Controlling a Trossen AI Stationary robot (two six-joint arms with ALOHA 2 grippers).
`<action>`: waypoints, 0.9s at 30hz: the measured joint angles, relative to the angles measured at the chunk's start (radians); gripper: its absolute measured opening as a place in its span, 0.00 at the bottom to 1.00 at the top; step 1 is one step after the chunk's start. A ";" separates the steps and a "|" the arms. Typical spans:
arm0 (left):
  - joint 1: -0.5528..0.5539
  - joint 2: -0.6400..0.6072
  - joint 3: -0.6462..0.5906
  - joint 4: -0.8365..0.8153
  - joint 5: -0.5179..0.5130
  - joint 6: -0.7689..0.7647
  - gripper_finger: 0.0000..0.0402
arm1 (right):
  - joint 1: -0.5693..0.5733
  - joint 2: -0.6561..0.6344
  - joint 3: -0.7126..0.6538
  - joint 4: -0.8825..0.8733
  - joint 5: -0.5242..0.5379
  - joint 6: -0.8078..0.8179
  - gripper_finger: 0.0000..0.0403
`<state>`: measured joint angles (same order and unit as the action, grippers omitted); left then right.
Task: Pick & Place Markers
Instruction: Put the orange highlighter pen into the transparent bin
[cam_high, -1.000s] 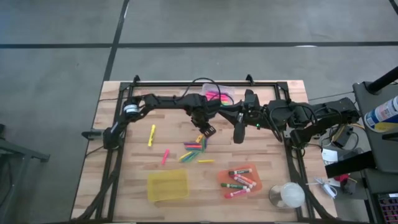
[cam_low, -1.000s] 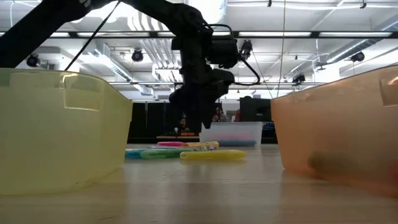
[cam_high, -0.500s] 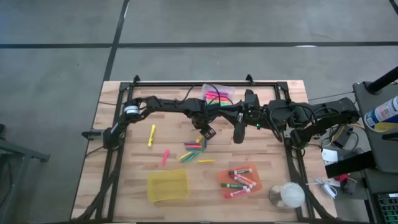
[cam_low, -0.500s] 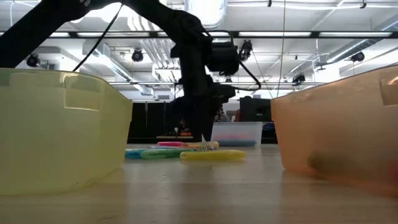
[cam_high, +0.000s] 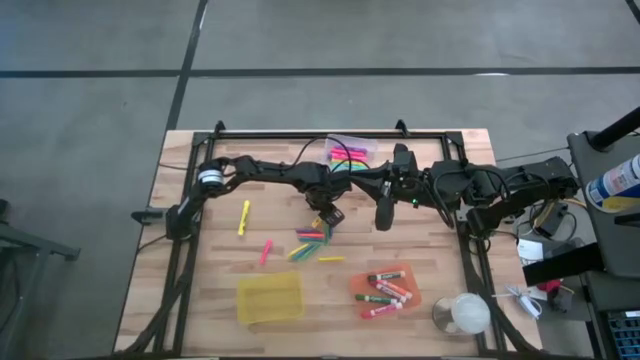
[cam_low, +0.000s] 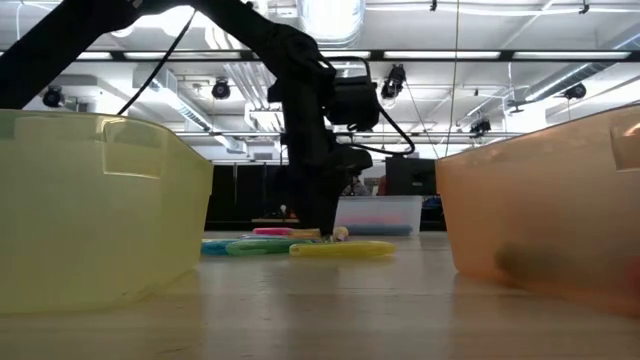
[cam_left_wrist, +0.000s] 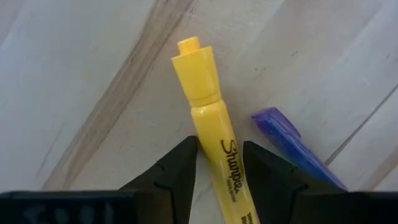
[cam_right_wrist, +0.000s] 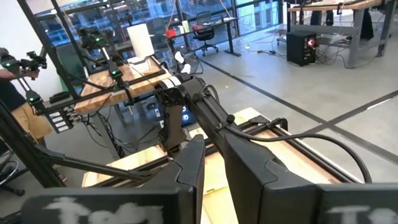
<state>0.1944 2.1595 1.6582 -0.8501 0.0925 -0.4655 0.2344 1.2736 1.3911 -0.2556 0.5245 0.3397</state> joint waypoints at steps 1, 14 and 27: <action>0.000 -0.001 -0.007 0.002 0.000 0.002 0.35 | 0.000 0.000 -0.001 0.000 0.000 0.000 0.14; -0.002 -0.008 -0.016 0.003 -0.023 0.077 0.16 | 0.000 0.000 -0.003 0.001 0.002 0.000 0.14; 0.009 -0.053 0.043 -0.050 -0.033 0.193 0.15 | 0.000 0.000 -0.004 0.009 0.001 0.000 0.14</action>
<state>0.2037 2.1065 1.7014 -0.8997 0.0599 -0.2729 0.2344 1.2736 1.3869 -0.2471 0.5259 0.3397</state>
